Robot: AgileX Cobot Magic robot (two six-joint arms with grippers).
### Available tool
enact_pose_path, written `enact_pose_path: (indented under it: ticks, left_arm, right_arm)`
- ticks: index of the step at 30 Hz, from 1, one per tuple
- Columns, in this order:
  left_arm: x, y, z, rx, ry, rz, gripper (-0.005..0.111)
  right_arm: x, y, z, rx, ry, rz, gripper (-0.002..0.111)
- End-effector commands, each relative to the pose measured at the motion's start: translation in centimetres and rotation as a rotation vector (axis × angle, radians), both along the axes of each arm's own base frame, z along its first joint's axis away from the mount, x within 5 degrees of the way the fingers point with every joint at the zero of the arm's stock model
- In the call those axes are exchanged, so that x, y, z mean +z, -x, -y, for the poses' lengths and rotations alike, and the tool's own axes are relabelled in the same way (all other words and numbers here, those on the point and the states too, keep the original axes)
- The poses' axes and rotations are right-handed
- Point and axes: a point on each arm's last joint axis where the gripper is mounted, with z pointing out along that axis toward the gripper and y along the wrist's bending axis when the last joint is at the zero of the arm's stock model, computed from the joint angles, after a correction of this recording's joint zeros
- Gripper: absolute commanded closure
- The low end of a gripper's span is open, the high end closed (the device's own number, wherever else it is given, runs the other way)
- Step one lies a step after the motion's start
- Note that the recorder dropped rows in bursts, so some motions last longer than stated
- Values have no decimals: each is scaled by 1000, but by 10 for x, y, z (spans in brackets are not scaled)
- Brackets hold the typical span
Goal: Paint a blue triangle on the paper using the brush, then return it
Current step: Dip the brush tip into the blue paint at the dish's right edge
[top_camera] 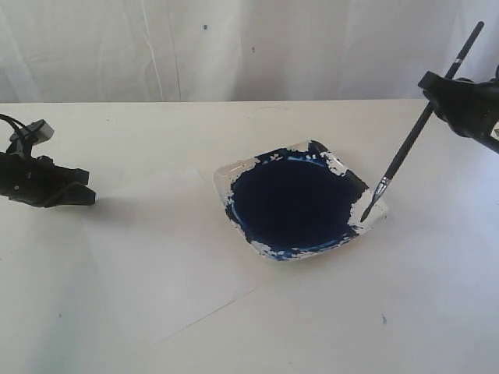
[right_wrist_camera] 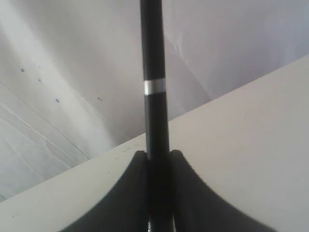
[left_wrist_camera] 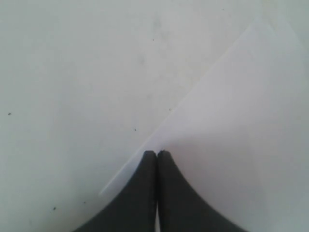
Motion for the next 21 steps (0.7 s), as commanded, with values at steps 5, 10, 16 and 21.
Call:
enact_pose_path:
  ticks: [5, 10, 16, 21]
  left_arm:
    - [-1, 2, 0, 10, 3, -3, 107]
    - [-1, 2, 0, 12, 5, -3, 107]
    - [-1, 2, 0, 14, 2, -2, 107]
    - [-1, 2, -1, 15, 0, -2, 107]
  right_arm:
    - [-2, -3, 5, -6, 75, 82, 108]
    - [-18, -9, 4, -10, 34, 86, 108]
    - [-26, -11, 4, 5, 124, 100, 108]
    - [-26, -10, 4, 10, 176, 118, 108]
